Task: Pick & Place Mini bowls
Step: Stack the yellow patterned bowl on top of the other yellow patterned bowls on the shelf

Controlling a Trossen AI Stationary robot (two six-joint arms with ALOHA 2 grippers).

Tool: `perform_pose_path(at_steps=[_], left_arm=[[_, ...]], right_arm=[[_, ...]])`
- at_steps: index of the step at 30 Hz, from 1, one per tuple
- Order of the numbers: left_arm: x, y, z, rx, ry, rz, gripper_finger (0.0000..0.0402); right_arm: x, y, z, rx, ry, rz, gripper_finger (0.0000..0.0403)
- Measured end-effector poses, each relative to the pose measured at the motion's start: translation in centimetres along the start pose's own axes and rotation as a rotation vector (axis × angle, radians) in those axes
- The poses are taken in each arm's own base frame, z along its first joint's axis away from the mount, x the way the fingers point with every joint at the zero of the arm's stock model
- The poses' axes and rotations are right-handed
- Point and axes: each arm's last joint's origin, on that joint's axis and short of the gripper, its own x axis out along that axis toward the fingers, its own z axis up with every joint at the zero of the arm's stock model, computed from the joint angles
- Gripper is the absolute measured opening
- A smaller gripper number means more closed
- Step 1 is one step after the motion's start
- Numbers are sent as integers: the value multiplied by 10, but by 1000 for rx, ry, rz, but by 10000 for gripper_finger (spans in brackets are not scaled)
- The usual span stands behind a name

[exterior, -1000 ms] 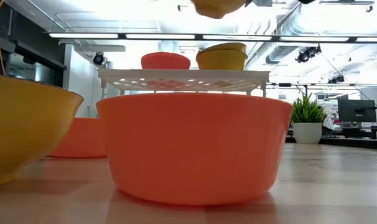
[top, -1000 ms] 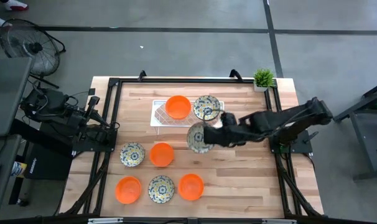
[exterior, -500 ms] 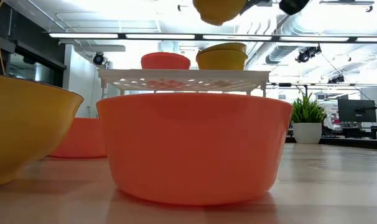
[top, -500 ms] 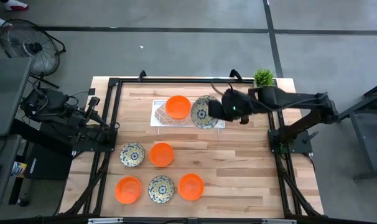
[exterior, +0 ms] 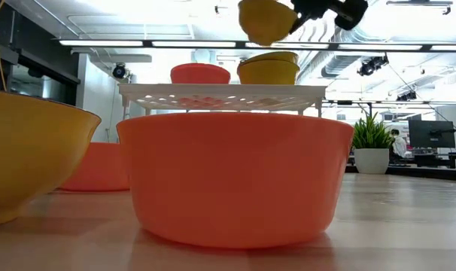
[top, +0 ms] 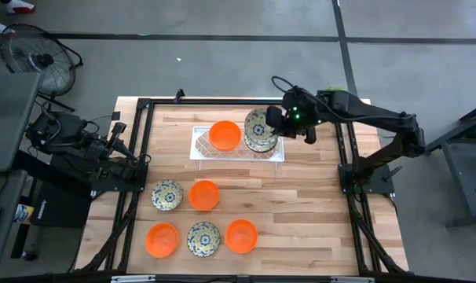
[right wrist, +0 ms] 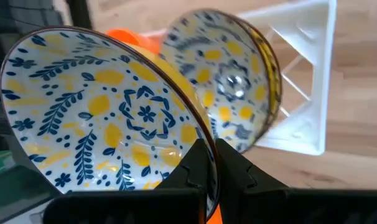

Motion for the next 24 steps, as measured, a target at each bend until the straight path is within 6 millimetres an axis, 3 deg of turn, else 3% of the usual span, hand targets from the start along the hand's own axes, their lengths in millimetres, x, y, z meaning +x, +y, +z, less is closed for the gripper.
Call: perform_pose_path(at_steps=[6,11,16,24], left_arm=[[0,0,0,0,0,-1,99],[0,0,0,0,0,-1,99],[0,0,0,0,0,-1,99],[0,0,0,0,-1,-3,99]], right_arm=[[-31,12,1,-16,-64,-24,1],[-37,27,1,-24,-19,-166,1],[-32,49,7,-71,0,-191,1],[4,65,19,-111,48,-234,1]])
